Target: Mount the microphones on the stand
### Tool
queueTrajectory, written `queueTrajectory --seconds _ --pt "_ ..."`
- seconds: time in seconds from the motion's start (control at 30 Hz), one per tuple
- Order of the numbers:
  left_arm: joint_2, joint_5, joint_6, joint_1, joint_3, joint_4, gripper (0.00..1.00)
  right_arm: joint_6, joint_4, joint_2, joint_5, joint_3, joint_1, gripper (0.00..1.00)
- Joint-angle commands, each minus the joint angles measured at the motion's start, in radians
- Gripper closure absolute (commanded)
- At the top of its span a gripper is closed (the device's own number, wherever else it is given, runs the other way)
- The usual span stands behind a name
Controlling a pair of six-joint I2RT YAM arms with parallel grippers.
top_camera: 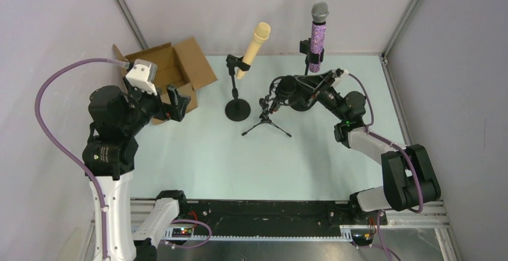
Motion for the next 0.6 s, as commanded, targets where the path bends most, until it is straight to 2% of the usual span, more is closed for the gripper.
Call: queueTrajectory --seconds 0.0,0.1,0.57 --pt "-0.003 0.019 -0.008 0.008 0.003 0.038 0.00 -0.036 -0.058 -0.040 -0.101 -0.033 -0.001 0.45" --pt "-0.004 0.021 -0.011 0.006 0.002 0.040 0.00 -0.083 -0.129 -0.083 -0.107 -0.043 -0.010 0.40" --pt "-0.003 0.030 -0.021 0.006 0.007 0.044 0.00 -0.180 -0.317 -0.126 -0.105 -0.033 -0.088 0.34"
